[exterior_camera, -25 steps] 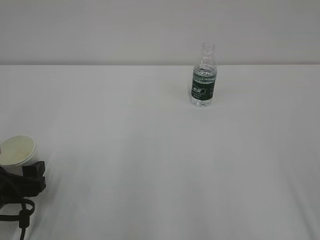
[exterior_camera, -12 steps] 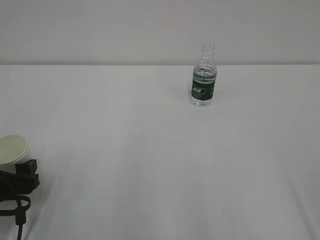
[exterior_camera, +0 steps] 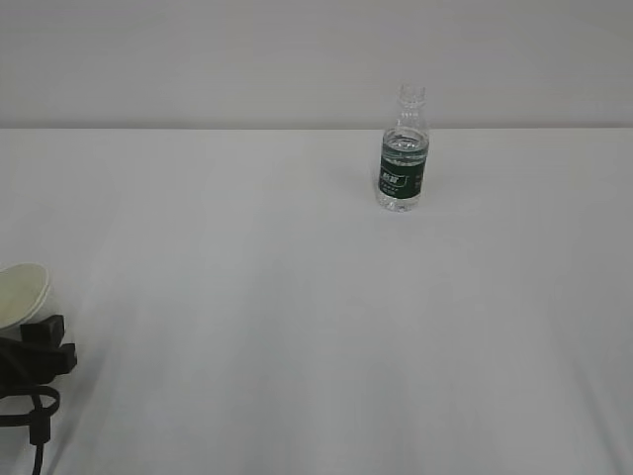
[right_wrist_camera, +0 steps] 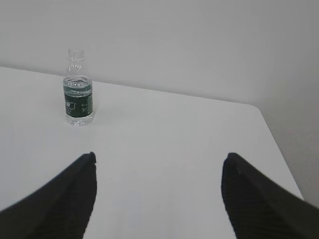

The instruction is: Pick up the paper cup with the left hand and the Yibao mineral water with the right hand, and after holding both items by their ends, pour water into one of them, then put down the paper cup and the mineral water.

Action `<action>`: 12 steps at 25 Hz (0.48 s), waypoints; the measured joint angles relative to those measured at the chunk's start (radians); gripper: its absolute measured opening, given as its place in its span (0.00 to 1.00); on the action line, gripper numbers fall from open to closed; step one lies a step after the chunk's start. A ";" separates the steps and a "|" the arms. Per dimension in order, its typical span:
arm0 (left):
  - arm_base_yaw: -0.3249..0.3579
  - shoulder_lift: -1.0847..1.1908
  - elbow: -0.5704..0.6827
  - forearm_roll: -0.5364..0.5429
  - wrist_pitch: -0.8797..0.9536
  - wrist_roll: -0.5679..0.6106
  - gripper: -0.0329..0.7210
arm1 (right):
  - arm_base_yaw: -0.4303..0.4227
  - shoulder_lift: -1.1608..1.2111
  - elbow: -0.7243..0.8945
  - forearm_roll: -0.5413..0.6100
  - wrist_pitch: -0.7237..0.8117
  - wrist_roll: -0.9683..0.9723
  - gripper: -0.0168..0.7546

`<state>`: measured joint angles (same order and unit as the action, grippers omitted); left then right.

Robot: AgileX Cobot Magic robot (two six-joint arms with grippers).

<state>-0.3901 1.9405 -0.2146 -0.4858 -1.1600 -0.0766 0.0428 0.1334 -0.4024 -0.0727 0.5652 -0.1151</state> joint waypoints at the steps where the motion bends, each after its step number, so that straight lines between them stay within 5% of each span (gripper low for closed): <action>1: 0.000 0.000 0.000 0.000 0.000 0.000 0.65 | 0.000 0.000 0.000 0.000 0.000 0.000 0.79; 12: 0.000 0.000 0.000 0.122 -0.004 0.000 0.62 | 0.000 0.000 0.000 0.000 0.002 -0.004 0.79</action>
<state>-0.3901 1.9405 -0.2146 -0.3642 -1.1637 -0.0766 0.0428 0.1334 -0.4024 -0.0727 0.5668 -0.1189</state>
